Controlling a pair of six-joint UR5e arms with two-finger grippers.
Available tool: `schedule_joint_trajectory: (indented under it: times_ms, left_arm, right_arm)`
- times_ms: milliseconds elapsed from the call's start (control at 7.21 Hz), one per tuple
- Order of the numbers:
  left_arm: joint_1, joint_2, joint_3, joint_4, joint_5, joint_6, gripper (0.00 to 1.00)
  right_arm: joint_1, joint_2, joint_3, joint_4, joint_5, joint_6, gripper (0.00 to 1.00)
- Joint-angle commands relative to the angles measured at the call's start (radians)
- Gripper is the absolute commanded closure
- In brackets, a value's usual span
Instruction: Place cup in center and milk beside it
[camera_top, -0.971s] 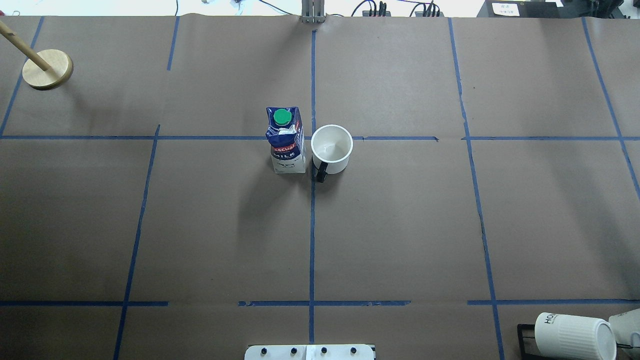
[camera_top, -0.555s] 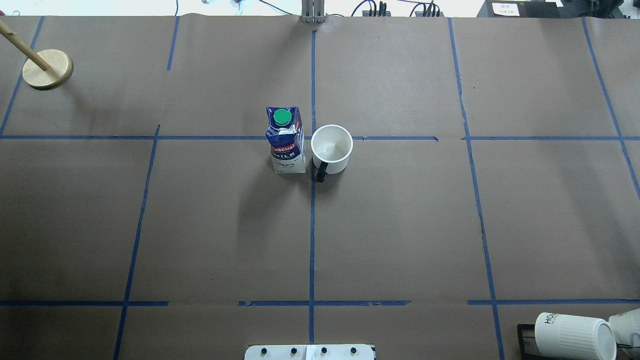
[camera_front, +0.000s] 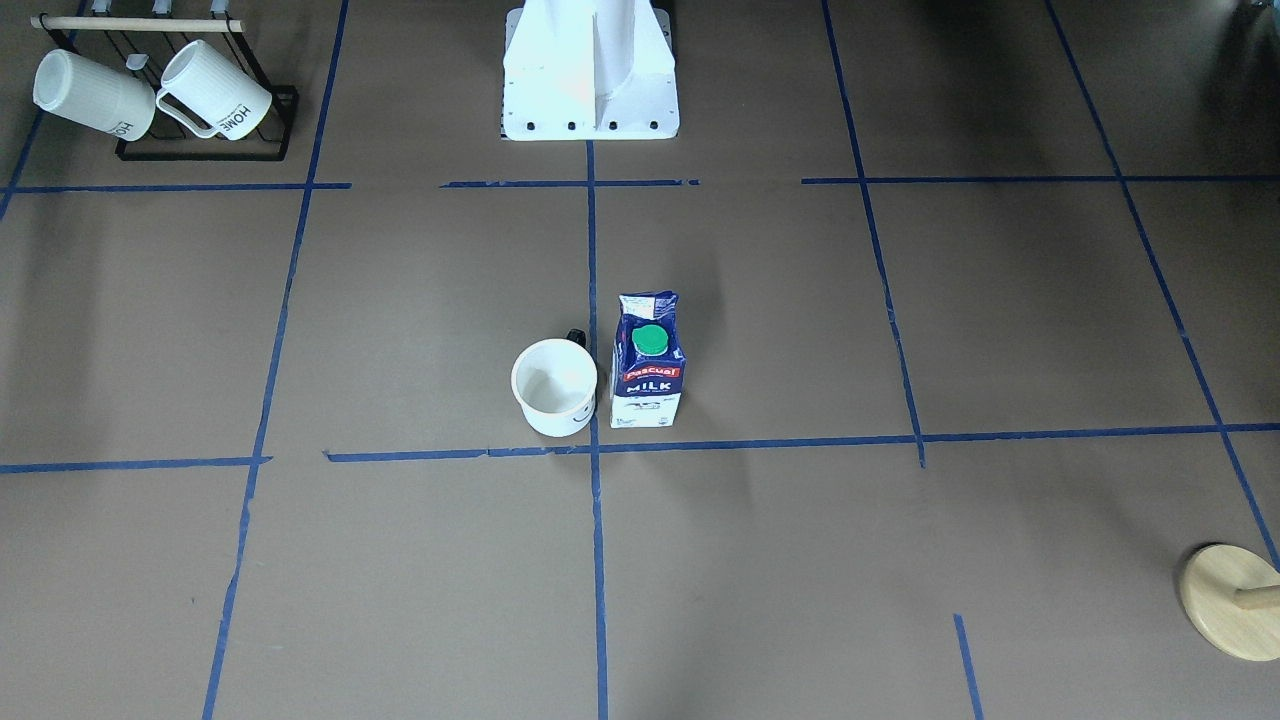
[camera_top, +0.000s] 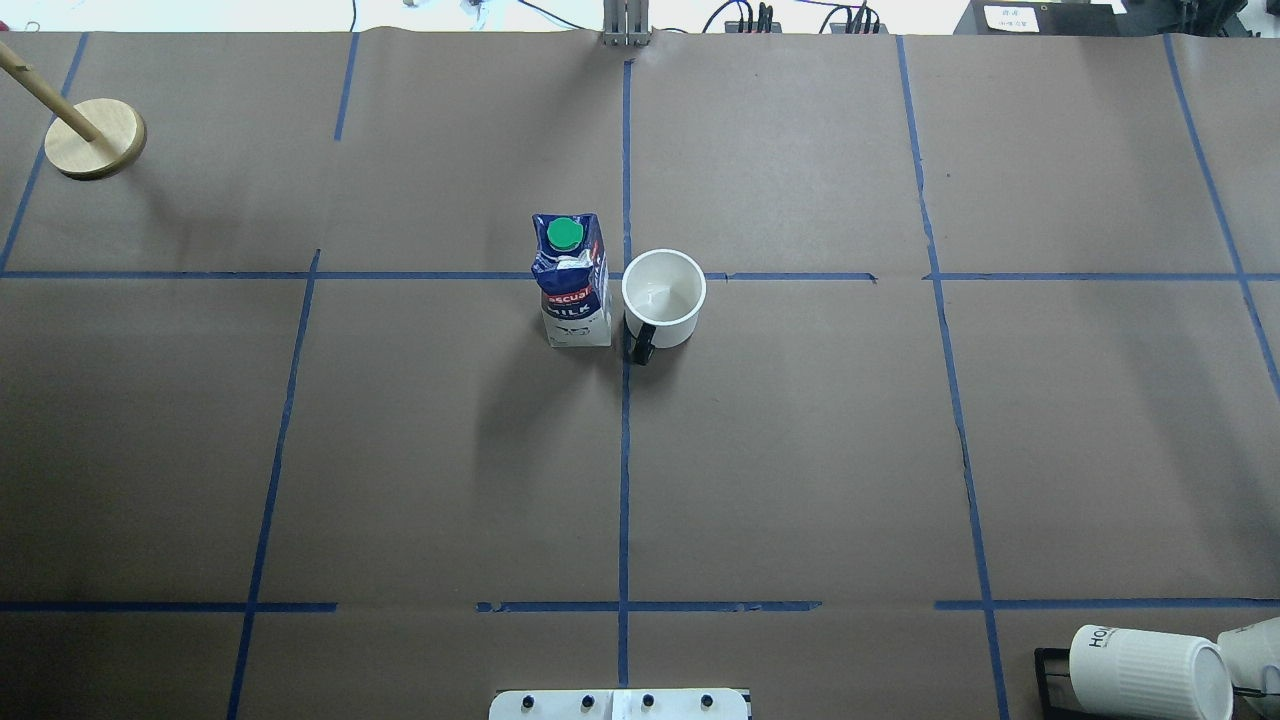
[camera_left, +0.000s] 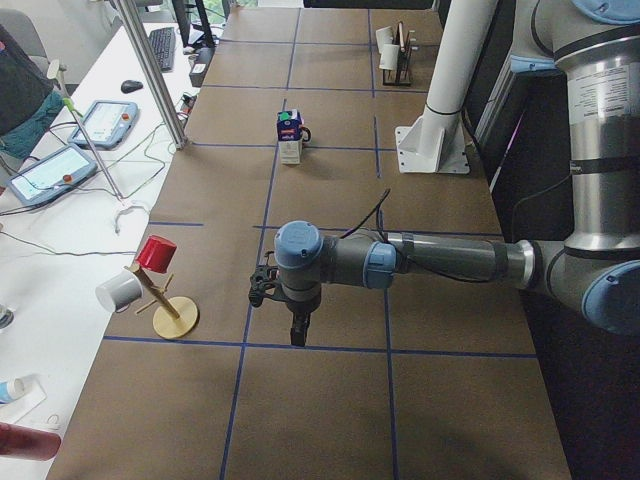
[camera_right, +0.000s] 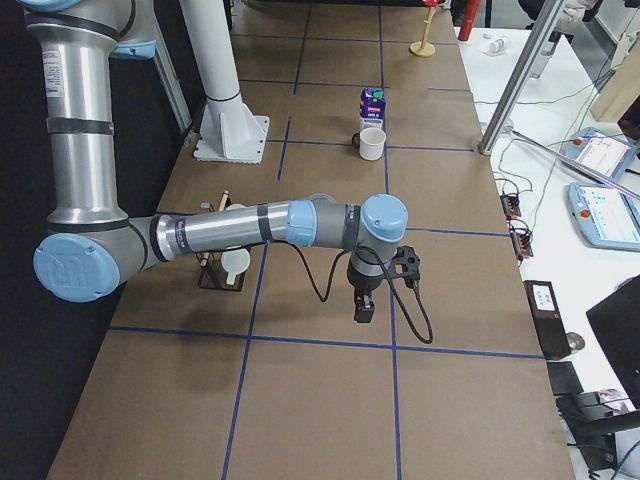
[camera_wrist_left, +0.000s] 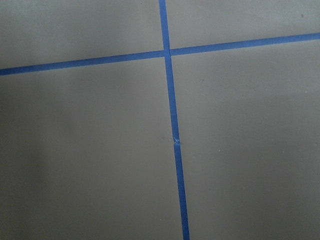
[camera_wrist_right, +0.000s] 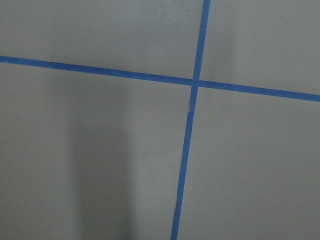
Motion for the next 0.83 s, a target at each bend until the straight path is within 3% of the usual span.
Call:
schedule_joint_trajectory:
  times_ms: [0, 693]
  left_arm:
    - [-0.001, 0.0, 0.014, -0.008, -0.001, 0.0, 0.0]
    - [0.0, -0.002, 0.0, -0.009, -0.001, 0.009, 0.0]
  right_arm:
    - [0.0, 0.0, 0.001, 0.0, 0.002, 0.0, 0.0]
    - [0.0, 0.0, 0.001, 0.0, 0.003, -0.005, 0.0]
